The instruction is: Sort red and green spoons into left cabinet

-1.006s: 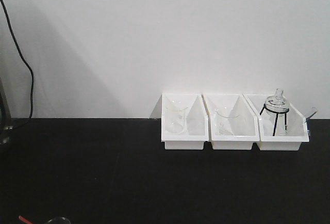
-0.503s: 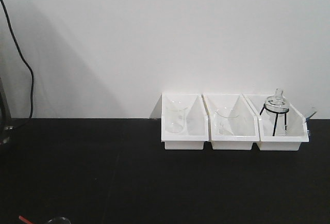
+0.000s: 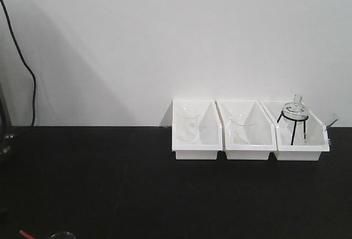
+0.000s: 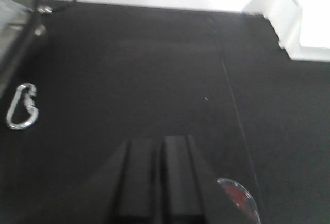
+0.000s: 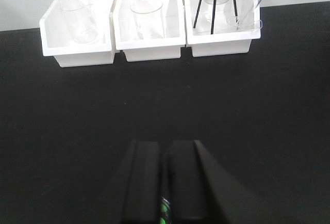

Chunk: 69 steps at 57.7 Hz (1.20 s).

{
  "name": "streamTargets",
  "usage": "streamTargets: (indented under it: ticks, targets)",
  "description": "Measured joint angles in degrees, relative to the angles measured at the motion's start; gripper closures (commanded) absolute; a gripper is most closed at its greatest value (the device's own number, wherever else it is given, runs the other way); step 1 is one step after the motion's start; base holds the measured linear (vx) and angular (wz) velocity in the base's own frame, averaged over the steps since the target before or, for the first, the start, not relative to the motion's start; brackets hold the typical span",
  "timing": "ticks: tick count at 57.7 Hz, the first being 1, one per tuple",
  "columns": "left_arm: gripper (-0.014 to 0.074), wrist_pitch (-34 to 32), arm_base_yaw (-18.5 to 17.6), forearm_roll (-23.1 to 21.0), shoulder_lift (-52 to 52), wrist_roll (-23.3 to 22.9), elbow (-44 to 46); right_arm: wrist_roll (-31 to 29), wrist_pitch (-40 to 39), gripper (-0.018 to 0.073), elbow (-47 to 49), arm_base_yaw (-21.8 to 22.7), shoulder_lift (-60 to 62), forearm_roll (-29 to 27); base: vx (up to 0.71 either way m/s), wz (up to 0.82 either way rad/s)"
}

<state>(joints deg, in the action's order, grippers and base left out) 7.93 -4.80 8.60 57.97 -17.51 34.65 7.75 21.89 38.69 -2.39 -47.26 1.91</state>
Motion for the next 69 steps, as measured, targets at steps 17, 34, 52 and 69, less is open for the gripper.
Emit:
streamTargets:
  ticks: [17, 34, 52, 69]
  targets:
    - [0.0008, 5.6, -1.7, -6.7, 1.6, -0.3, 0.0, 0.0, -0.3, -0.0074, 0.0, 0.0, 0.0, 0.1, 0.0, 0.0]
    - [0.001, 3.9, -2.0, -25.9, 5.9, -0.4, -2.9, 0.0, -0.2, -0.0018, 0.0, 0.0, 0.0, -0.4, 0.0, 0.0]
    - [0.0011, -5.5, -4.1, -32.0, 12.7, 0.9, -2.9, 0.0, -0.2, -0.0001, 0.0, 0.0, 0.0, -0.4, 0.0, 0.0]
    - [0.0011, -8.5, -4.2, -33.6, 19.2, 0.9, -2.9, 0.0, -0.2, -0.0001, 0.0, 0.0, 0.0, 0.2, 0.0, 0.0]
